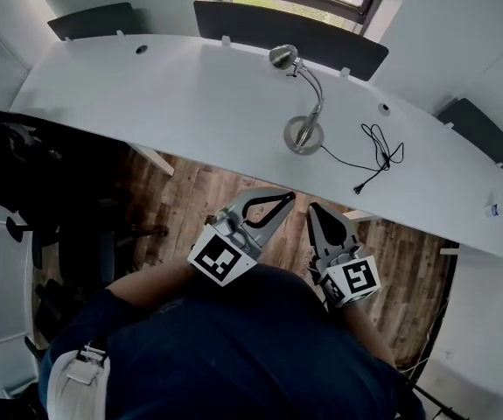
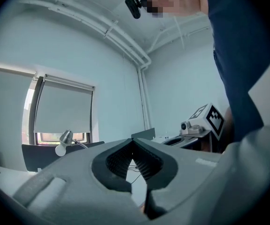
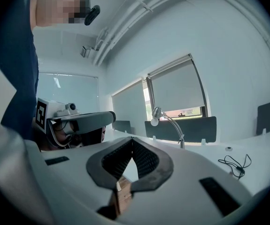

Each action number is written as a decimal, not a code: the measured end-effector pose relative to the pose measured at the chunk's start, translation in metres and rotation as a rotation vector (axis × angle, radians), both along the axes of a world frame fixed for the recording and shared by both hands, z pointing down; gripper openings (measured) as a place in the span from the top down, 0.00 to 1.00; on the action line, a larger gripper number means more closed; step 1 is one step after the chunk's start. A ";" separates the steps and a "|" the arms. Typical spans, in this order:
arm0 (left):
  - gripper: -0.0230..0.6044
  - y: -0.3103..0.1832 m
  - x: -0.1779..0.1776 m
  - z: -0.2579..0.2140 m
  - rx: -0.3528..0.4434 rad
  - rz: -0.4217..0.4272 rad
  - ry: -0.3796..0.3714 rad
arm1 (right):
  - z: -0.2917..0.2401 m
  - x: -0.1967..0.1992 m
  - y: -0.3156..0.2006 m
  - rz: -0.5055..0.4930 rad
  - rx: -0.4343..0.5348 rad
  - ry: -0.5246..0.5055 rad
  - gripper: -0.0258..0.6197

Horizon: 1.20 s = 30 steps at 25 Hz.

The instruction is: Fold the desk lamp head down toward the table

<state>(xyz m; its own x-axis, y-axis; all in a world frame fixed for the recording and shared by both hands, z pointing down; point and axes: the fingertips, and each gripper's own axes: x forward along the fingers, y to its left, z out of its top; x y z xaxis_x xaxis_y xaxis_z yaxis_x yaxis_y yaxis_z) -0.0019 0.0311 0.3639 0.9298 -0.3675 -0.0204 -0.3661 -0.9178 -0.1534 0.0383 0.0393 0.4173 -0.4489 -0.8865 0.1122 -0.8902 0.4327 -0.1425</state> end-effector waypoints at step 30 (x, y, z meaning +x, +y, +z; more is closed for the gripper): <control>0.95 -0.172 0.041 0.004 -0.053 -0.139 -0.061 | 0.032 0.075 -0.161 0.032 -0.055 0.015 0.94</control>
